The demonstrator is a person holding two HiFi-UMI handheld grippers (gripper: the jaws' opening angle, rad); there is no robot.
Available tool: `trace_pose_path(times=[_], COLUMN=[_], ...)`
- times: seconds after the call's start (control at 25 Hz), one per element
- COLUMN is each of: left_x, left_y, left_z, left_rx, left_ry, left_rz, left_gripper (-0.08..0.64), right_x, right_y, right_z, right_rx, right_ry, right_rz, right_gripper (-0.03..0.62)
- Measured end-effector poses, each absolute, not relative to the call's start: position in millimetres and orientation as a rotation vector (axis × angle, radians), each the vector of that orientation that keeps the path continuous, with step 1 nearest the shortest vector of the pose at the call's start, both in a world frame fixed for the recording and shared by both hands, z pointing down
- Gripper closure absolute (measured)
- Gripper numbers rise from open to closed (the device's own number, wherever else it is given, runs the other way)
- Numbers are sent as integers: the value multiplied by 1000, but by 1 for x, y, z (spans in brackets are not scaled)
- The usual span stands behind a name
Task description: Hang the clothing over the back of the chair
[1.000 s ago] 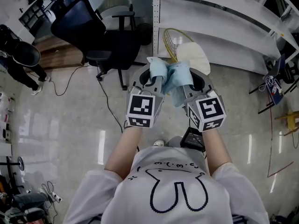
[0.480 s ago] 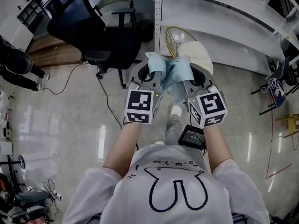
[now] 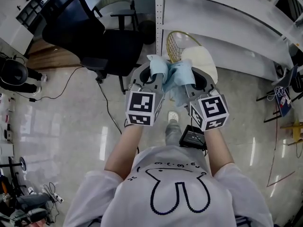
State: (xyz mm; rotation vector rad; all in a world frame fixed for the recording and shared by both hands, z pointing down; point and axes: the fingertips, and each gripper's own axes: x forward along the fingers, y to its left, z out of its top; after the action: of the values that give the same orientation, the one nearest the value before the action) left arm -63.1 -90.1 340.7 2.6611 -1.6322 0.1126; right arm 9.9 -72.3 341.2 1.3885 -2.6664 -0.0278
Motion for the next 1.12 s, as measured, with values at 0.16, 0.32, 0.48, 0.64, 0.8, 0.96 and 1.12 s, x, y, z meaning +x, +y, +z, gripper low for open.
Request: trace_pose_path(times=[0.16,0.32,0.48,0.64,0.8,0.96,1.12], left_x=[-59,-54,-50,-47,-45,-46,-52], left_y=[-131,-170,-207,-238,-262,-278,-288], left_z=[348,353,361,371,379,385,393], left_rx=[2617,2567,2521,2460,2409,2372,2348], left_ry=[-1662,-1701,-1735,-1777,-1818,-1847,-1844], left_rz=[128,133,153,179,208,229,250], left_gripper=[537,537,537,537,537,537,537], right_x=[18,32,46,62,71,74,71], right_y=[-114,-156,-197,-235,-266,-287,-301], right_z=[347,347,351,360,368,380,402], right_rx=[1350,1319,1299,1285,1248,1220,1188], right_ry=[-2667,-2672,-2669,-2653,-2656,-2647,-2605], right_rz=[-12,-11,-11,-3,21,37,61], right_gripper=[572,572,572,571,571,569,566])
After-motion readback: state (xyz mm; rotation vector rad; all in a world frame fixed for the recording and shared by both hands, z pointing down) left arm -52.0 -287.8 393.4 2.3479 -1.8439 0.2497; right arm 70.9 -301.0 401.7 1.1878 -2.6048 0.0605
